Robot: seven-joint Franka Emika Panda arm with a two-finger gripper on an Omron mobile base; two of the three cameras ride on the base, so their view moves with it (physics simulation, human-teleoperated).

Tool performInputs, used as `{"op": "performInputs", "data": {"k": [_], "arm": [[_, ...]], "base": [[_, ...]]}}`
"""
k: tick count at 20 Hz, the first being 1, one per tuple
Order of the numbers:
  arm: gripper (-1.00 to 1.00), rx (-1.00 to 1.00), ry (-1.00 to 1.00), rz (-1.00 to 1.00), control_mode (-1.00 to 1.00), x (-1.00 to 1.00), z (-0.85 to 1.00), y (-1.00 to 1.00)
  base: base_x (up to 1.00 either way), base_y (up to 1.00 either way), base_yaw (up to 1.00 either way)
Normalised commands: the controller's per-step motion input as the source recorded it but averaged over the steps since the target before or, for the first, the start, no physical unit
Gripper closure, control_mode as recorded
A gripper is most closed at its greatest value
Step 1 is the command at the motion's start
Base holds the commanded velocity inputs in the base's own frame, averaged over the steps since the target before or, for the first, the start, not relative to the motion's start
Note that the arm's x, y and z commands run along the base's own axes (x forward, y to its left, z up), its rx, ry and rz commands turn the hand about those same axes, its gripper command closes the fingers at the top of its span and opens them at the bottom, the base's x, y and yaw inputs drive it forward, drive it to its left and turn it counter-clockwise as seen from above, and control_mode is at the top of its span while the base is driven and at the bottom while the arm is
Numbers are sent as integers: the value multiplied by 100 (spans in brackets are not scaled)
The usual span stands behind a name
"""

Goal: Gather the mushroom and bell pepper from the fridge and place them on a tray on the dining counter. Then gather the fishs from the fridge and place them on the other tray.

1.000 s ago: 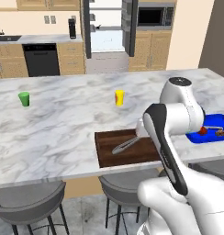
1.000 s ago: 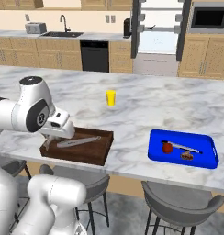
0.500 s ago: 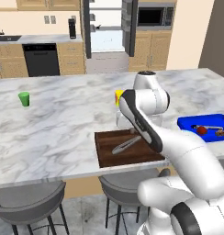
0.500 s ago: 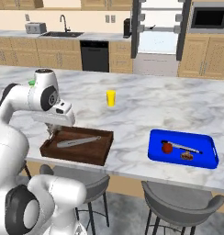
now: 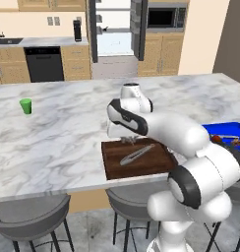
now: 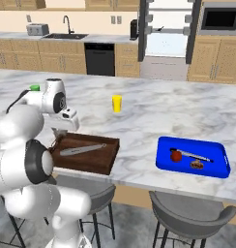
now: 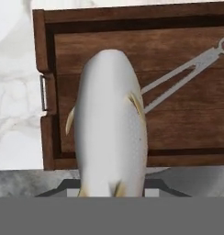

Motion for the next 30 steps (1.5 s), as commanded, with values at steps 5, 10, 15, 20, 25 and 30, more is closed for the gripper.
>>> {"op": "performInputs", "data": {"k": [5, 10, 15, 20, 25, 30], "arm": [[100, 0, 2, 2, -100, 57, -77, 0], [100, 0, 0, 0, -100, 15, -56, 0], [100, 0, 2, 0, -100, 5, -34, 1], [100, 0, 3, 0, -100, 0, -28, 0], [100, 0, 5, 0, -100, 0, -18, 0], [-100, 0, 5, 0, -100, 0, -6, 0]], "base": [[0, 0, 0], [0, 0, 0], [0, 0, 0], [0, 0, 0], [0, 0, 0], [0, 0, 0]]}}
